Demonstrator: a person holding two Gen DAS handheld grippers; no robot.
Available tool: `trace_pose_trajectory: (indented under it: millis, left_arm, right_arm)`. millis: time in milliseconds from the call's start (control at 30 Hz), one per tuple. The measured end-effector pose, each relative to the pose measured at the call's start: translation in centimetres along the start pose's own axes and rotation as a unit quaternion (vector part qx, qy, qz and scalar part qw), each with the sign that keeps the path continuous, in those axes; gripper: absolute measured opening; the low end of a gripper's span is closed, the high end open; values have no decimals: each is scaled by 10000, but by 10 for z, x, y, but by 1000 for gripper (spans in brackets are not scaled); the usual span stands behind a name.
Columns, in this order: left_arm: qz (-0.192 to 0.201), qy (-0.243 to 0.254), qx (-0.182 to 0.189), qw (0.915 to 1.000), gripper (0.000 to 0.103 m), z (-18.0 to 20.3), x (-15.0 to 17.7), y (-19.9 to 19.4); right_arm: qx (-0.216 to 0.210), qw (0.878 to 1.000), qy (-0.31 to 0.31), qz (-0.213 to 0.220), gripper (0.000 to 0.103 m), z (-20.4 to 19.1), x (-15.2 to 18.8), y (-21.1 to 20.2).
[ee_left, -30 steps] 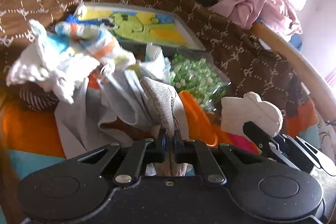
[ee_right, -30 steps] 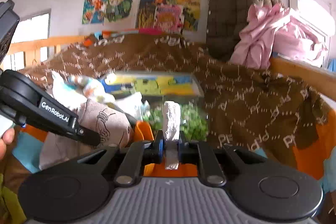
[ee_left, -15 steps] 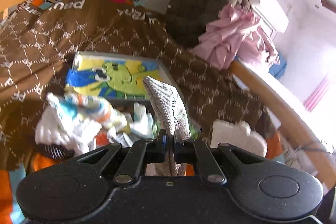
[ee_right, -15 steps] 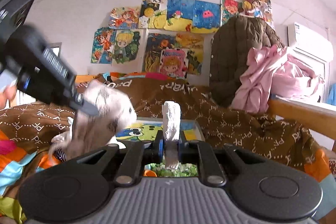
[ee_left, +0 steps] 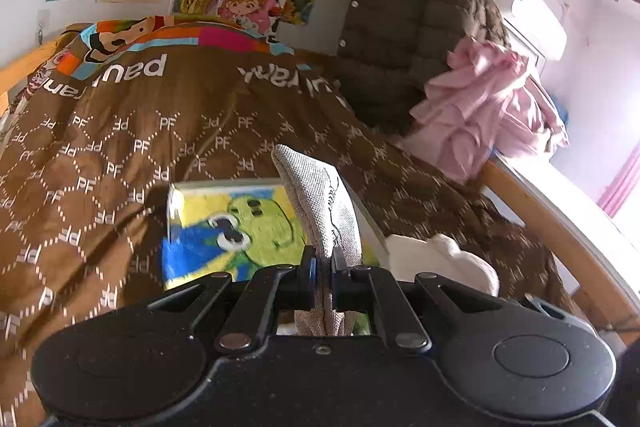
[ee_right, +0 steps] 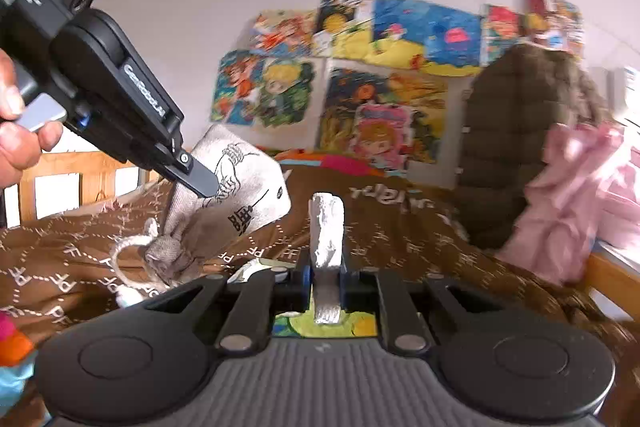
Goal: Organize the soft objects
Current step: 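Lift the grey bag with the left gripper while the right gripper carries the white cloth to the tray, then open the right gripper over the tray while the left gripper releases the grey bag into it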
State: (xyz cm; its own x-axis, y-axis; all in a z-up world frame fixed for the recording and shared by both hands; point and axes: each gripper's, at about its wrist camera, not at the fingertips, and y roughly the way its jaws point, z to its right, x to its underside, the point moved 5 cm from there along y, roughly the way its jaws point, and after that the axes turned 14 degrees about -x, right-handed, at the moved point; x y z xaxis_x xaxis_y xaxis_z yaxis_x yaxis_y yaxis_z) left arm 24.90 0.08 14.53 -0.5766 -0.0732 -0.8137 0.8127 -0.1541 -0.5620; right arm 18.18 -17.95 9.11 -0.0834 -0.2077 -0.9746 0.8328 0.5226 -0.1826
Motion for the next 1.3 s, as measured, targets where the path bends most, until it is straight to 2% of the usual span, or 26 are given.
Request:
trace_pose_trajectory:
  millis: [67, 267, 467, 700, 833, 1033, 1233, 1267, 1300]
  left_arm:
    - [105, -125, 15, 9999, 6, -18, -9, 22]
    - [83, -447, -108, 9989, 6, -65, -19, 89]
    - [43, -806, 6, 9967, 6, -88, -22, 160]
    - [-357, -1397, 508, 9882, 7, -103, 7, 222]
    - [-603, -1359, 629, 9869, 7, -105, 25, 241]
    - [-882, -1124, 406, 9889, 8, -108, 37, 254]
    - [-1089, -1067, 132, 9882, 11, -116, 45, 257]
    - [-1095, -1088, 112, 9880, 12, -117, 45, 257]
    - [-1100, -1125, 97, 9875, 13, -119, 46, 257]
  right_arm:
    - [-132, 9997, -170, -119, 14, 5, -1, 36]
    - [-298, 9972, -386, -568, 14, 28, 19, 127]
    - [-287, 9911, -684, -1108, 14, 34, 48, 181]
    - [-271, 9787, -977, -1787, 14, 29, 78, 217]
    - [-233, 9732, -987, -2064, 14, 29, 93, 230]
    - [-127, 9688, -1163, -2186, 14, 24, 94, 239]
    - [-245, 9627, -1185, -2422, 17, 18, 100, 244]
    - [-242, 9632, -1170, -2408, 21, 18, 100, 244]
    - [-218, 9631, -1164, -2415, 29, 18, 100, 243]
